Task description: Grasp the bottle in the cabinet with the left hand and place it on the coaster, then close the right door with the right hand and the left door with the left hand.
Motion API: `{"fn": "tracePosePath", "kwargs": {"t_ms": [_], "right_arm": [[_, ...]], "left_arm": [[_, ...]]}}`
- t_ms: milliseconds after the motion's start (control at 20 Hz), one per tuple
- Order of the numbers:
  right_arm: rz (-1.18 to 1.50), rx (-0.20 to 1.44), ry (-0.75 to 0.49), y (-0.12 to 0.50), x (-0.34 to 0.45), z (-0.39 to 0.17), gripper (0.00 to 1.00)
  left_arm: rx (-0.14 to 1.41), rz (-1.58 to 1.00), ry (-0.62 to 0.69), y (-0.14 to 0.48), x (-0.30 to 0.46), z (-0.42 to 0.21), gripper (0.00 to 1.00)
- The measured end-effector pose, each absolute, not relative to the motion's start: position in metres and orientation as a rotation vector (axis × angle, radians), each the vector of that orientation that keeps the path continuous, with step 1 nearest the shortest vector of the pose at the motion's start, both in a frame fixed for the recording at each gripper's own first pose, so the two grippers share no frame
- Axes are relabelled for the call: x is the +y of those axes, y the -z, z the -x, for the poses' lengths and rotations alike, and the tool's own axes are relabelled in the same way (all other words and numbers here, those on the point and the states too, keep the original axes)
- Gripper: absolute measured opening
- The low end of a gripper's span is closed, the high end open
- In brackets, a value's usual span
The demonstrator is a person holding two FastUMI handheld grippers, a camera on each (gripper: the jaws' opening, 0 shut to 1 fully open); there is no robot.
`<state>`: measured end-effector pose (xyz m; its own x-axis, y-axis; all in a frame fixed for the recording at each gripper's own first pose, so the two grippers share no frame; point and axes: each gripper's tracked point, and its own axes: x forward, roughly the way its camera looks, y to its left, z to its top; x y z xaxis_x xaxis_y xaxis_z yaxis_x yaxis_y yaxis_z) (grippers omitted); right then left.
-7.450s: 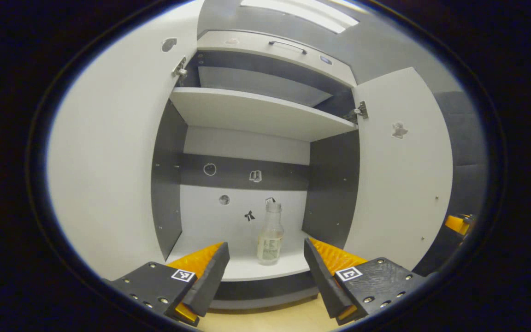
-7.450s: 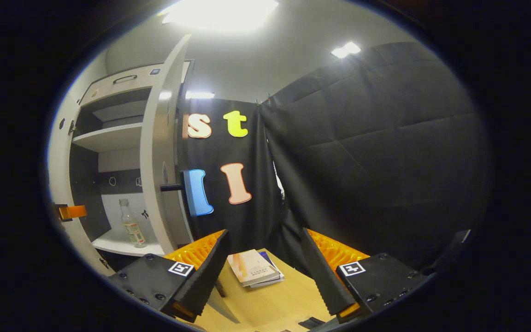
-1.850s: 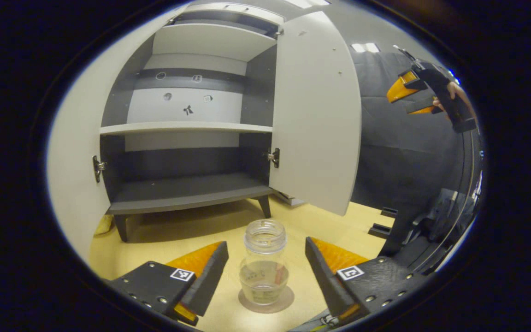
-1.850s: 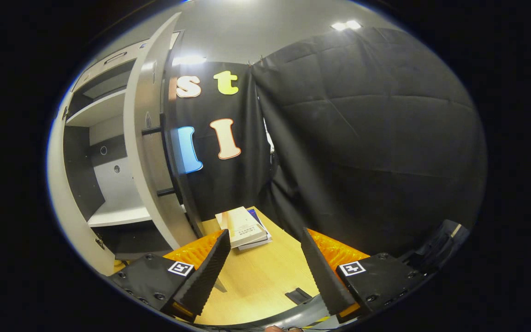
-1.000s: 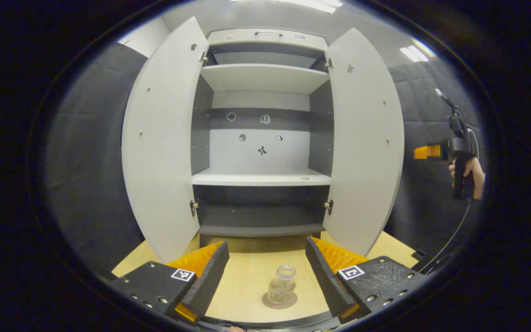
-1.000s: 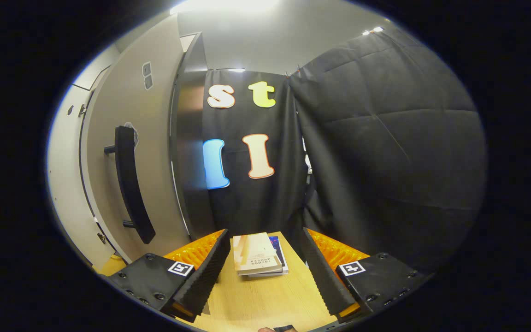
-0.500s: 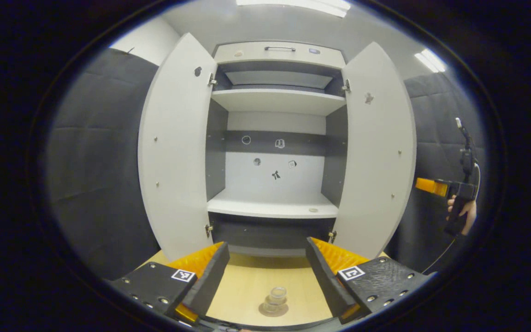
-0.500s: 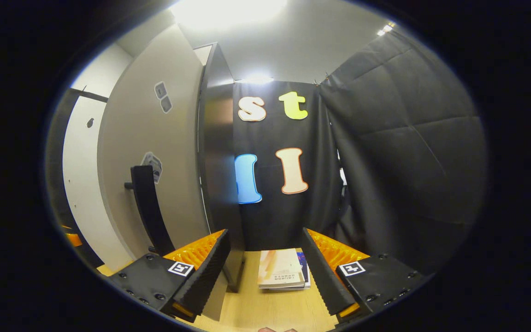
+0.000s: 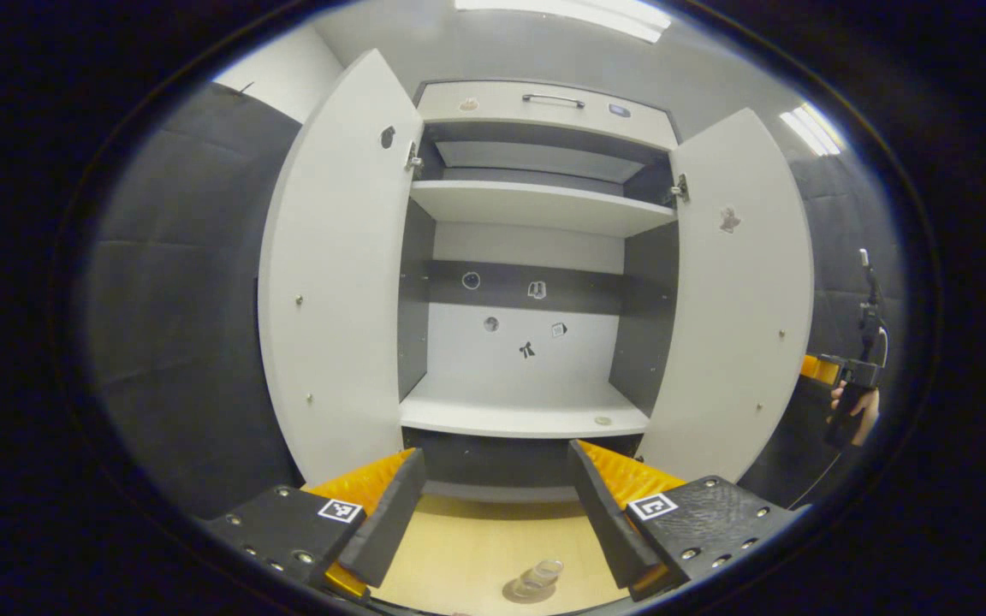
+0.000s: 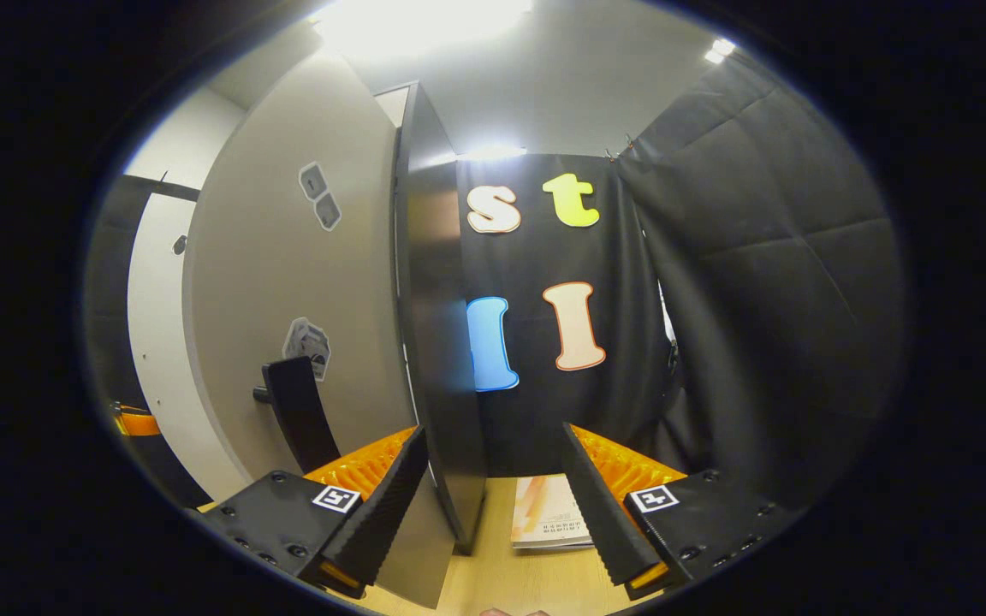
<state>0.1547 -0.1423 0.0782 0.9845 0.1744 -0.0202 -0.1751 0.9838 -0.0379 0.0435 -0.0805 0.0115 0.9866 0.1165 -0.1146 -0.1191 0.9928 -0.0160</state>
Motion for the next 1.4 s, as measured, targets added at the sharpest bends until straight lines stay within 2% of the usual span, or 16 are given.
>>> {"fn": "tracePosePath", "kwargs": {"t_ms": [250,350,450,500,600,650,1100,1150,1400], "right_arm": [[0.071,0.019,-0.168,-0.079,-0.130,-0.147,0.98],[0.079,-0.004,-0.155,-0.086,-0.123,-0.138,0.98],[0.117,-0.018,-0.135,-0.091,-0.118,-0.131,0.96],[0.141,-0.030,-0.128,-0.094,-0.115,-0.130,0.91],[0.147,-0.044,-0.124,-0.102,-0.109,-0.128,0.91],[0.136,-0.038,-0.123,-0.101,-0.107,-0.126,0.95],[0.106,-0.020,-0.165,-0.094,-0.057,-0.121,0.95],[0.106,-0.021,-0.170,-0.093,-0.049,-0.121,0.92],[0.061,-0.013,-0.196,-0.084,-0.010,-0.129,0.95]], "left_arm": [[0.113,0.021,-0.110,-0.010,-0.062,-0.051,0.96],[0.103,0.053,-0.106,-0.011,-0.057,-0.051,0.99],[0.102,0.073,-0.112,-0.008,-0.048,-0.049,0.96],[0.105,0.076,-0.121,-0.007,-0.043,-0.048,0.96],[0.104,0.074,-0.134,-0.006,-0.034,-0.045,0.98],[0.106,0.075,-0.139,-0.006,-0.030,-0.044,0.96],[0.124,0.093,-0.132,0.007,-0.013,-0.028,0.96],[0.123,0.095,-0.129,0.007,-0.011,-0.026,0.96],[0.104,0.098,-0.119,0.006,0.002,-0.013,0.98]]}}
